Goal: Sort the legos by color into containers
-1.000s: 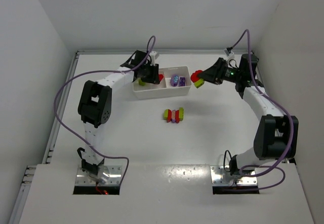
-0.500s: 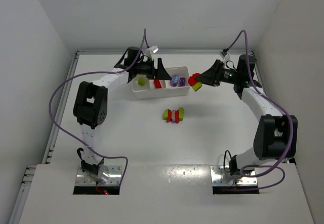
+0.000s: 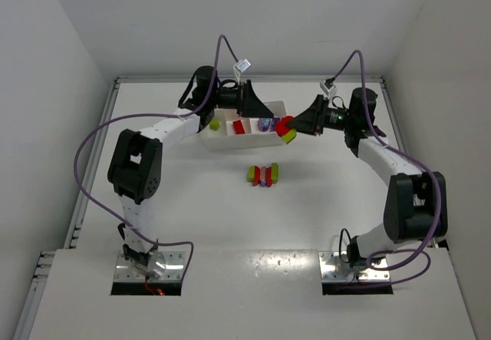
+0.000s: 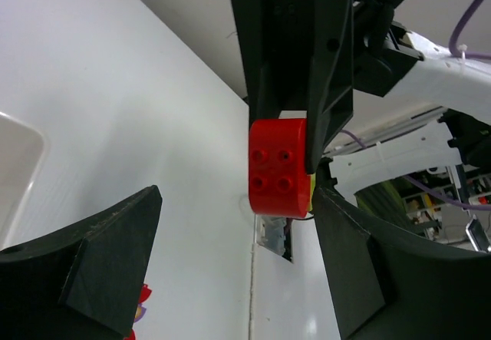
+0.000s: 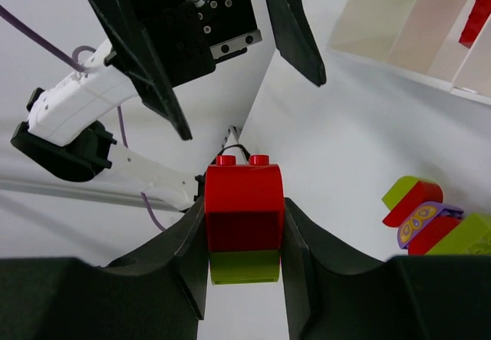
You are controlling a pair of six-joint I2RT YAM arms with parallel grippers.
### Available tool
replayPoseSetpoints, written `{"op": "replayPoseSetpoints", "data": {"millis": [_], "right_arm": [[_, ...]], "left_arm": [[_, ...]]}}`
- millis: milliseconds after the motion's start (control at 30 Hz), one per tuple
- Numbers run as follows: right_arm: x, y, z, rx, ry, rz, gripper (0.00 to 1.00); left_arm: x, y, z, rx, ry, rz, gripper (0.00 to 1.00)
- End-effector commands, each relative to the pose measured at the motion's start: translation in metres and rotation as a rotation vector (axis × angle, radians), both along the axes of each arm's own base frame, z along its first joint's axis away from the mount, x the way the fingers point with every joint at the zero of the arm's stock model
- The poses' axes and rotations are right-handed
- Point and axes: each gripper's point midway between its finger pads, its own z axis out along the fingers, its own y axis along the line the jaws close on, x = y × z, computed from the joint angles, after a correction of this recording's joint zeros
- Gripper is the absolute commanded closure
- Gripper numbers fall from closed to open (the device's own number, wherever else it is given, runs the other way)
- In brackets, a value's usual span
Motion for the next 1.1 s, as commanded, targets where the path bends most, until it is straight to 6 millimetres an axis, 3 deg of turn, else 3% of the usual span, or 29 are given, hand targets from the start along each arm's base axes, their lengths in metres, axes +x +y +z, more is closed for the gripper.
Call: {"op": "replayPoseSetpoints", "data": {"millis": [0,533,700,833,967,1067], "right_arm": [[-0.005,0.005,0.021,0.009,-0.103,0.038,1.00],[0.005,0.009,0.025,0.010,-0.112,0.047,1.00],[0.007,0.012,0.022,0.010,-0.113,0.057,1.00],[0.008,0.015,0.025,0.010,-0.122,0.057,1.00],[0.009,0.015,0.029,0.010,-0.131,0.057,1.00],[0.010,0.019,0.026,0.009,-0.131,0.057,1.00]], "left_arm": [[-0.018,-0.009,0.033,-0.049,-0.089,-0.094,0.15],[-0.044,-0.018,0.025,-0.030,-0.069,-0.204,0.25],[-0.044,-0.018,0.026,-0.027,-0.077,-0.204,0.27],[-0.044,-0.018,0.026,-0.027,-0.077,-0.204,0.33],[-0.047,-0.021,0.026,-0.027,-0.077,-0.213,0.50],[-0.047,-0.021,0.022,-0.025,-0.068,-0.222,0.55]]}}
